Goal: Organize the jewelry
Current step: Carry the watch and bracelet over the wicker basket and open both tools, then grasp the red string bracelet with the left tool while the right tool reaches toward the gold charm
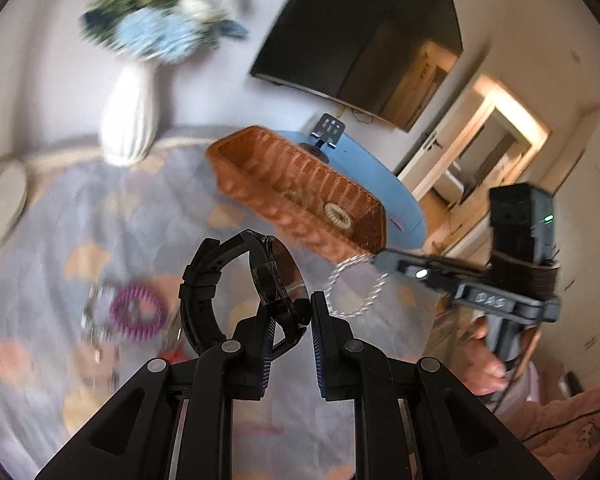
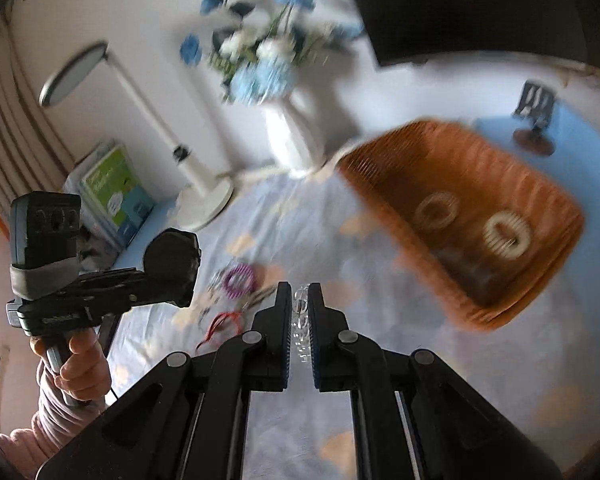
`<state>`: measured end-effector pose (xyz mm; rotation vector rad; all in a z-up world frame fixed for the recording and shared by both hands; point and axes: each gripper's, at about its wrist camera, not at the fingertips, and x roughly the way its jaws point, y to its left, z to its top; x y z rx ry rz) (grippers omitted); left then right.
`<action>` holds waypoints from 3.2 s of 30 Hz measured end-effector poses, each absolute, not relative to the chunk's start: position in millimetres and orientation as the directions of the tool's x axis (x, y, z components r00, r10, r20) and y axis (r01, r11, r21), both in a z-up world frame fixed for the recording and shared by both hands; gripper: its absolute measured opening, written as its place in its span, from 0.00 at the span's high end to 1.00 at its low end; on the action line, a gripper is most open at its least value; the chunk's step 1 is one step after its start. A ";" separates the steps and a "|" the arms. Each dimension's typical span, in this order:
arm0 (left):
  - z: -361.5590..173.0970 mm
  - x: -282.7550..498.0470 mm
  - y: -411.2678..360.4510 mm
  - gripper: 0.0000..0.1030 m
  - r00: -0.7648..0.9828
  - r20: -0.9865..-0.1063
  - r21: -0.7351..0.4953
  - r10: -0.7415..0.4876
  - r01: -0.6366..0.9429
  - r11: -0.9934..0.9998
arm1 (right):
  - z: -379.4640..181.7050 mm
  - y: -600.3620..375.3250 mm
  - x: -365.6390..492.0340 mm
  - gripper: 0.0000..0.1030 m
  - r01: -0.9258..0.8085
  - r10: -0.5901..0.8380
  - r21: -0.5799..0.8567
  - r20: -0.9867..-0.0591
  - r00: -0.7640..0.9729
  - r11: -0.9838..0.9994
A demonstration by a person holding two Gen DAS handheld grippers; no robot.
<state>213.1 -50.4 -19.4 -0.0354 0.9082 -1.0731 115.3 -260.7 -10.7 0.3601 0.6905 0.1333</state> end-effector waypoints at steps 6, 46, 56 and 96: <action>1.7 239.2 -123.1 0.83 0.174 -0.640 -0.371 -0.749 0.783 0.499 | 17.1 -320.6 127.8 0.91 0.106 0.091 0.293 -0.585 0.806 0.950; 31.1 279.2 -190.4 0.57 0.166 -0.665 -0.383 -0.728 0.761 0.523 | 16.5 -351.5 152.2 0.71 0.127 0.021 0.202 -0.604 0.797 0.971; 57.0 195.9 -43.4 0.54 0.359 -0.603 -0.258 -0.712 0.757 0.600 | 6.9 -262.8 108.1 0.69 0.031 0.100 0.208 -0.590 0.801 0.978; -128.9 200.9 -9.2 0.94 0.388 -0.780 -0.286 -0.491 0.476 0.831 | -115.3 -210.2 150.2 0.69 0.025 0.115 0.164 -0.780 0.615 0.986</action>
